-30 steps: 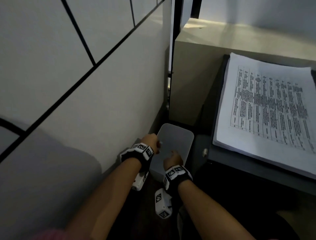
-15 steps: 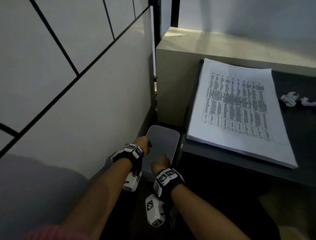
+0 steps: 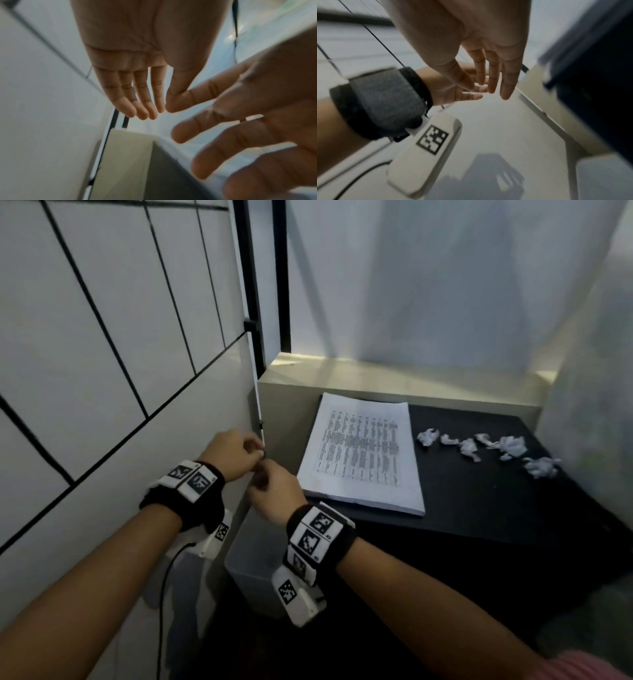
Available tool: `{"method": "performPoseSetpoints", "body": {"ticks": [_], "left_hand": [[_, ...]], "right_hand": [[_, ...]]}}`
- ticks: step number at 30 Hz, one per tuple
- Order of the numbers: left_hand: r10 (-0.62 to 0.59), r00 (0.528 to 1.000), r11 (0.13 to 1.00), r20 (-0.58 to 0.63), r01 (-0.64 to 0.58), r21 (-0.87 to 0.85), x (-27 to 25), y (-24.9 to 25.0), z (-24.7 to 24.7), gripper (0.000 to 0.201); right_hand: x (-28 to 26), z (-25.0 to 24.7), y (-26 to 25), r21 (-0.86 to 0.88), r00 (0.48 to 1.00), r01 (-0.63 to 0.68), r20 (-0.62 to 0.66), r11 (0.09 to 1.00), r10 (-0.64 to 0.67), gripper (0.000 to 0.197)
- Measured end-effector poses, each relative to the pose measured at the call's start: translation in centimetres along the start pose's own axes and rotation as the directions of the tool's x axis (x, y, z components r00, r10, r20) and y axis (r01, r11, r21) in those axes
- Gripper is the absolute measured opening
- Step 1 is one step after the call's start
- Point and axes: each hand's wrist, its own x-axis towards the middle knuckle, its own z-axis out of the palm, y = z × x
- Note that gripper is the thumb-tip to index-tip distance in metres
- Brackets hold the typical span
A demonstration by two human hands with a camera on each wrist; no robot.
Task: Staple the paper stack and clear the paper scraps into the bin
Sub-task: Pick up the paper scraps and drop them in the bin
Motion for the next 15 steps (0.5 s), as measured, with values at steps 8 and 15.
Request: {"method": "performPoseSetpoints", "body": {"ticks": [8,15], "left_hand": [[0.278,0.960,0.960,0.012,-0.278,-0.018,0.0,12.8,0.4,0.021],[0.390,0.901,0.918,0.192,-0.397,-0.005,2.5,21.3,5.3,0.027]], "right_hand": [[-5.0,-15.1,1.9,-0.178,0.966,0.006,-0.252,0.984,-0.051,0.031],[-7.6,-25.8,10.6,-0.345,0.900,-0.323,-0.401,0.881,0.173,0.030]]}}
